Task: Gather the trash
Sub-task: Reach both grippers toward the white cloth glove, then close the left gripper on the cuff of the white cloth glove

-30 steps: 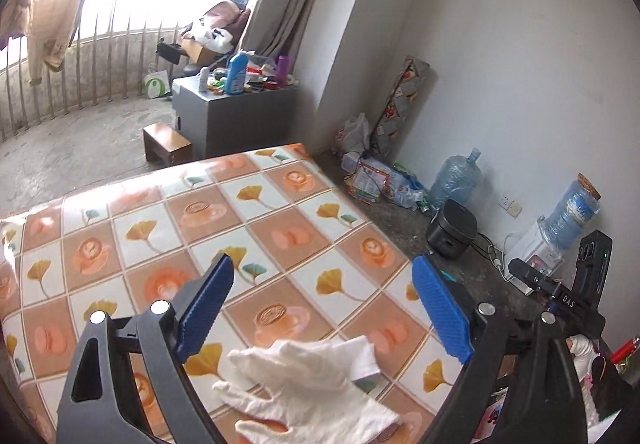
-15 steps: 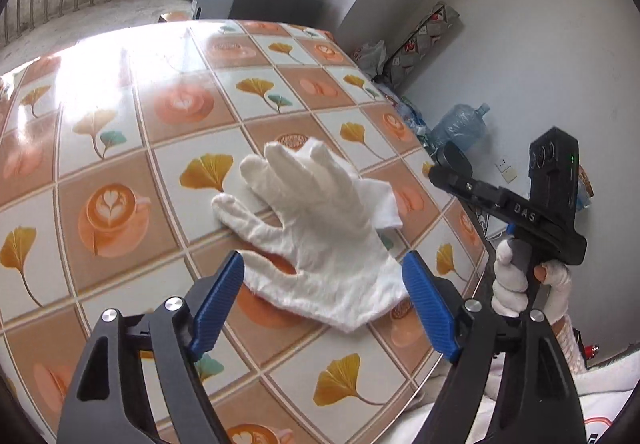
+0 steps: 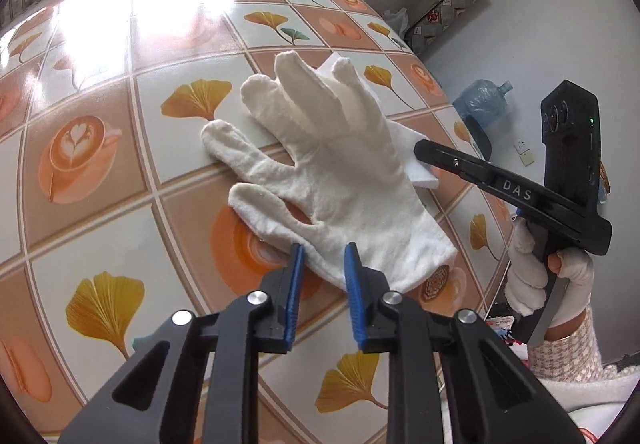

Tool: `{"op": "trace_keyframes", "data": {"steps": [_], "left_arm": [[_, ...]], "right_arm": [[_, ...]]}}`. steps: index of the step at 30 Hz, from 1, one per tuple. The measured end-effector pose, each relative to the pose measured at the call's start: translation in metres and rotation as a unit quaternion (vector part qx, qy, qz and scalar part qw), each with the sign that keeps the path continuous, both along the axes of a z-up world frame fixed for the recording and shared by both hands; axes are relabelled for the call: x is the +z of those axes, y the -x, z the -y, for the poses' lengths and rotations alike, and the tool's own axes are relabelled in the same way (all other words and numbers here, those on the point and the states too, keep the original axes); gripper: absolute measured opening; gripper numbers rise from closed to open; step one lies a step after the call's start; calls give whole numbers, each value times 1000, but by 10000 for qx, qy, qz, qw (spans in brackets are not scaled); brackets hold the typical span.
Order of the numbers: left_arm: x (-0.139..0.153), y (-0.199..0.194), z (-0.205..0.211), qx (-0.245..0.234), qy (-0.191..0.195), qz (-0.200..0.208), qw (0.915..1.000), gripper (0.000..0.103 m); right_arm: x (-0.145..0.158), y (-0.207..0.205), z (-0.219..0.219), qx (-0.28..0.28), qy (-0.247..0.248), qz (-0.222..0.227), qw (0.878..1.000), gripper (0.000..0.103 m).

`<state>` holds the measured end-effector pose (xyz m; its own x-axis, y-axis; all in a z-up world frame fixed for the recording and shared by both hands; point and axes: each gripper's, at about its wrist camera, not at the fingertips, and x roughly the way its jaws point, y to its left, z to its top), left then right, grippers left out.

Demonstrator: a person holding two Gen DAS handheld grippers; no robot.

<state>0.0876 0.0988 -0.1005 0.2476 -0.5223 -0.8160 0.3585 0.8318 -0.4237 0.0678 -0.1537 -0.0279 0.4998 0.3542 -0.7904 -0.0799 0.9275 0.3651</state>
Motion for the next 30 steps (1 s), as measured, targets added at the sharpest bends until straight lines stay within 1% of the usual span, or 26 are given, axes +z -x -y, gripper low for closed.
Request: {"op": "trace_keyframes", "data": {"steps": [1, 4, 9, 11, 13, 15, 17, 18, 19, 20, 22, 23, 25, 27, 28, 30], "left_arm": [[-1, -3, 4, -57, -46, 52, 10000, 11], [-1, -17, 17, -260, -113, 156, 9995, 7], [12, -37, 37, -527, -146, 491, 9973, 4], [19, -44, 45, -621, -171, 687, 9956, 4], [23, -51, 52, -640, -286, 885, 9936, 4], [25, -59, 58, -606, -529, 1127, 9904, 4], [24, -63, 64, -599, -758, 1340, 9863, 5], [24, -64, 65, -597, -785, 1337, 9861, 6], [24, -65, 66, -589, -789, 1287, 9868, 13], [24, -66, 65, -555, -793, 1256, 9873, 25], [30, -63, 63, -441, -772, 1384, 9864, 35], [35, -61, 62, -391, -745, 1506, 9850, 37], [45, -55, 60, -275, -636, 1755, 9820, 37], [49, -48, 67, -454, -552, 1831, 9805, 37], [47, -45, 74, -674, -543, 1785, 9801, 37], [41, -36, 90, -1086, -550, 1654, 9787, 38]], "right_arm": [[2, 3, 4, -58, -7, 27, 10000, 0], [11, 12, 18, -318, -40, 143, 9994, 0], [25, 39, 54, -955, -63, 256, 9951, 0], [28, 52, 70, -1227, -59, 266, 9921, 0], [30, 67, 84, -1477, -48, 265, 9887, 0], [28, 78, 93, -1663, -61, 223, 9858, 0], [19, 82, 96, -1795, -69, 112, 9837, 0], [14, 83, 98, -1839, -80, 41, 9829, 0], [11, 84, 99, -1878, -103, -17, 9822, 0], [6, 79, 96, -1888, -133, -62, 9819, 0], [3, 77, 95, -1890, -171, -87, 9818, 2], [3, 77, 95, -1895, -182, -85, 9817, 3], [5, 75, 97, -1894, -187, -84, 9817, 6], [7, 75, 100, -1925, -176, -81, 9811, 35], [7, 76, 100, -1946, -150, -65, 9808, 39], [7, 77, 100, -1956, -131, -56, 9806, 40]]}}
